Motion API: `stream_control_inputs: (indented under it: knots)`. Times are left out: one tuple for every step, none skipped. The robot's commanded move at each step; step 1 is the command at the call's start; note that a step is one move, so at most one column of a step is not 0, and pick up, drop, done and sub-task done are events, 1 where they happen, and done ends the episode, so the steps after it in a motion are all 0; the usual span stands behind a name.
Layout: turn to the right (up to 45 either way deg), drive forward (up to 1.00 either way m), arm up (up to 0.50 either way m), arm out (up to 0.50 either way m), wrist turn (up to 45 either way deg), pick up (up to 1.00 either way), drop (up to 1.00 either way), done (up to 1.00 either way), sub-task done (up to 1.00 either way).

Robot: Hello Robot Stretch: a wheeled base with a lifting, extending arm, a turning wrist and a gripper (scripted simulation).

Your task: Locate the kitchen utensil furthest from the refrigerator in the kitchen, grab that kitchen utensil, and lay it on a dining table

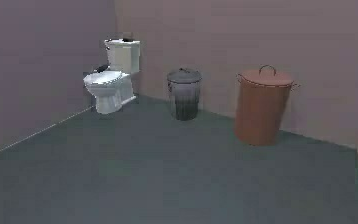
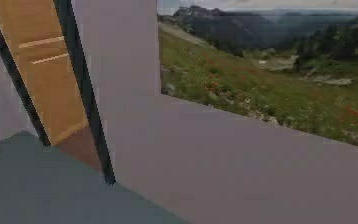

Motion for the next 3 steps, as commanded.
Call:
stream_control_inputs:
  knots:
    - [45.0, 0.0, 0.0, 0.0, 0.0, 0.0, 0.0, 0.0, 0.0]
    - [3.0, 0.0, 0.0, 0.0, 0.0, 0.0, 0.0, 0.0, 0.0]
    - [-9.0, 0.0, 0.0, 0.0, 0.0, 0.0, 0.0, 0.0, 0.0]
